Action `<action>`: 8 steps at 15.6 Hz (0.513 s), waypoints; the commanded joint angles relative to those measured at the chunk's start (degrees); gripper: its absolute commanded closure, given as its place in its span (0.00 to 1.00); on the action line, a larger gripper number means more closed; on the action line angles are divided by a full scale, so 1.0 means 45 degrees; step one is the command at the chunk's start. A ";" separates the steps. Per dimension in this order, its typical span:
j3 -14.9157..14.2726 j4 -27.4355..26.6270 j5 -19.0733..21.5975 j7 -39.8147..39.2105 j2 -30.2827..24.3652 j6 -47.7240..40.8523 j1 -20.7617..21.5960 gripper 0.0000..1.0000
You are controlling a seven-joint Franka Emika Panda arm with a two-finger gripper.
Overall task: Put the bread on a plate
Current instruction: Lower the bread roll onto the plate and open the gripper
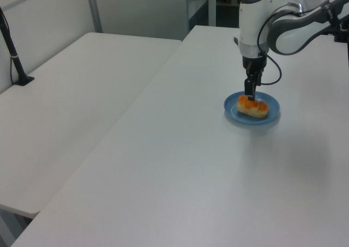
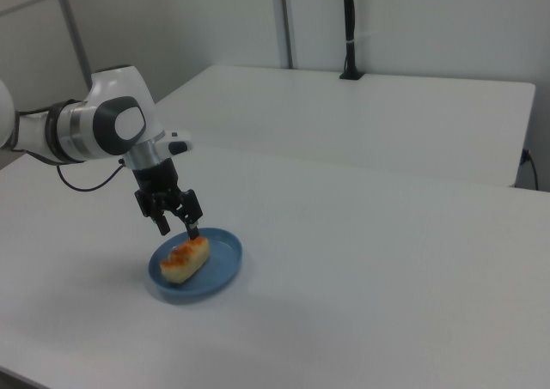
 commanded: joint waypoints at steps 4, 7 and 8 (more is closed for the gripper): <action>-0.0089 0.0071 -0.0331 0.0435 -0.0211 0.0099 -0.0017 0.08; -0.0205 0.1511 -0.0176 0.0495 -0.0445 -0.1575 -0.0193 0.01; -0.0225 0.2466 -0.0078 0.0437 -0.0484 -0.2433 -0.0465 0.00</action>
